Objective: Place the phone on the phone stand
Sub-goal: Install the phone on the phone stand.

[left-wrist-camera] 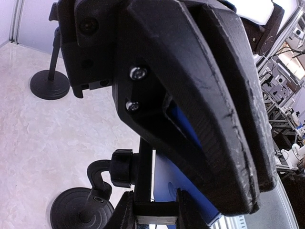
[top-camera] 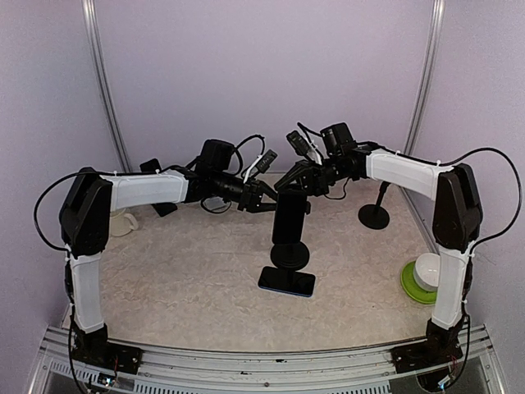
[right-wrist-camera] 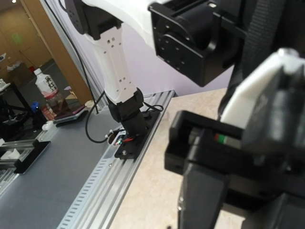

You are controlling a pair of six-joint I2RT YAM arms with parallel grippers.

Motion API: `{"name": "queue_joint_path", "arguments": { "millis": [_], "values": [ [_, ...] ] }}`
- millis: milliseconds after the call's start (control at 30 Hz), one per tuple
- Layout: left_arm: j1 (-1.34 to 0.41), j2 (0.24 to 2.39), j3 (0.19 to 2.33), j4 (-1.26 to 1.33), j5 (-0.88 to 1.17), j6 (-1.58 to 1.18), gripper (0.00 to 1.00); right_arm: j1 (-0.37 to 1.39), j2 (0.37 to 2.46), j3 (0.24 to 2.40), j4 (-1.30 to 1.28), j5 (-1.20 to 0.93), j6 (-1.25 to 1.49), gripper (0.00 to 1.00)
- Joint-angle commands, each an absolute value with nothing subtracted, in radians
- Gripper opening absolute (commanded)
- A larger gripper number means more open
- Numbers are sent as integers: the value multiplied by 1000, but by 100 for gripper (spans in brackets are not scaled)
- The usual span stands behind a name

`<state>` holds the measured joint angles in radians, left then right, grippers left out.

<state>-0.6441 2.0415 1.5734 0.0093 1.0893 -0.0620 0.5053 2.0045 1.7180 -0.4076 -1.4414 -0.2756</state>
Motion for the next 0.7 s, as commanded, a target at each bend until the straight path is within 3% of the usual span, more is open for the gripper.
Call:
{"name": "queue_joint_path", "arguments": {
  "millis": [0, 667],
  "values": [
    [-643, 1983, 1545, 46, 1096, -58, 0, 509, 2012, 1741, -488, -1407, -349, 0],
    [-627, 1938, 1517, 37, 1108, -40, 0, 446, 1954, 1667, -501, -1310, -331, 0]
  ]
}}
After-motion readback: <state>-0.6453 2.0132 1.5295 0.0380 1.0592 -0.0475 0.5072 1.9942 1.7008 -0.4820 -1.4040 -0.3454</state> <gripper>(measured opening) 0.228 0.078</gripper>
